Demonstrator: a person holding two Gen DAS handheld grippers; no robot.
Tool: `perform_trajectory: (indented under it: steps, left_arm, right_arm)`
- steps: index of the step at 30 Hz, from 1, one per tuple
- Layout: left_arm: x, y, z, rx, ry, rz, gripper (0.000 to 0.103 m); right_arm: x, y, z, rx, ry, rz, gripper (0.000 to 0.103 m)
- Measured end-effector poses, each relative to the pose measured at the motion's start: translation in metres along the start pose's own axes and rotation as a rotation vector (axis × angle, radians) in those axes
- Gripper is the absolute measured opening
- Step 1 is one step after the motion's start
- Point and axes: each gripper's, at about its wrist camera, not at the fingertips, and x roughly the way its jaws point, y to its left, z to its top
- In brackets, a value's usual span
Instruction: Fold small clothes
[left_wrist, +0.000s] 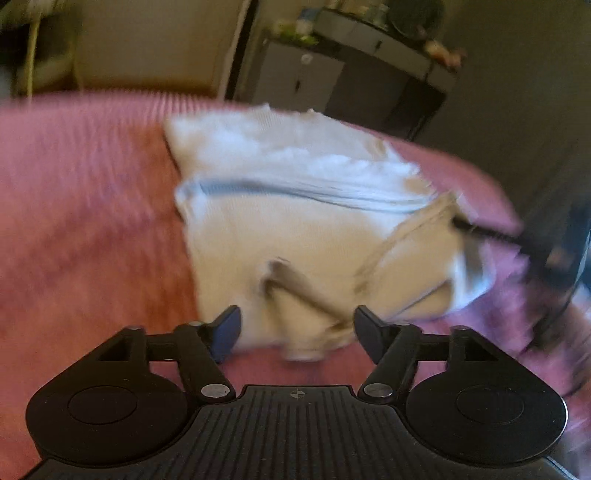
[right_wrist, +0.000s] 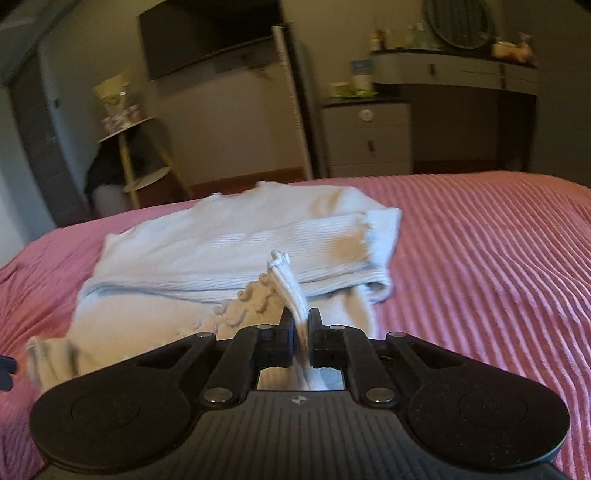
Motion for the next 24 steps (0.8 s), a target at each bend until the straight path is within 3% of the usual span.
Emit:
perform_trajectory:
  steps: [4, 7, 11, 13, 16, 19, 24]
  left_arm:
    - [0.006, -0.001, 0.001, 0.161, -0.028, 0.064, 0.078]
    - [0.019, -0.002, 0.009, 0.231, -0.038, 0.037, 0.078]
    - [0.043, -0.021, 0.017, 0.483, -0.03, 0.006, 0.077]
    - [0.059, -0.027, 0.02, 0.562, 0.009, -0.038, 0.073]
    - [0.077, -0.031, 0.027, 0.572, 0.07, -0.082, 0.051]
    - [0.076, -0.026, 0.028, 0.528, 0.042, -0.101, 0.024]
    - [0.057, -0.013, 0.037, 0.401, -0.082, -0.127, 0.011]
  right_arm:
    - [0.016, -0.017, -0.003, 0.073, 0.025, -0.044, 0.007]
    - [0.024, -0.023, -0.01, 0.102, 0.045, -0.031, 0.007]
    - [0.032, -0.025, -0.014, 0.104, 0.07, -0.011, 0.007]
    - [0.035, -0.028, -0.014, 0.099, 0.084, -0.002, 0.007]
    - [0.035, -0.031, -0.013, 0.082, 0.09, 0.015, 0.007]
    - [0.036, -0.032, -0.011, 0.066, 0.092, 0.033, 0.007]
    - [0.036, -0.025, -0.003, 0.006, 0.089, 0.037, 0.007]
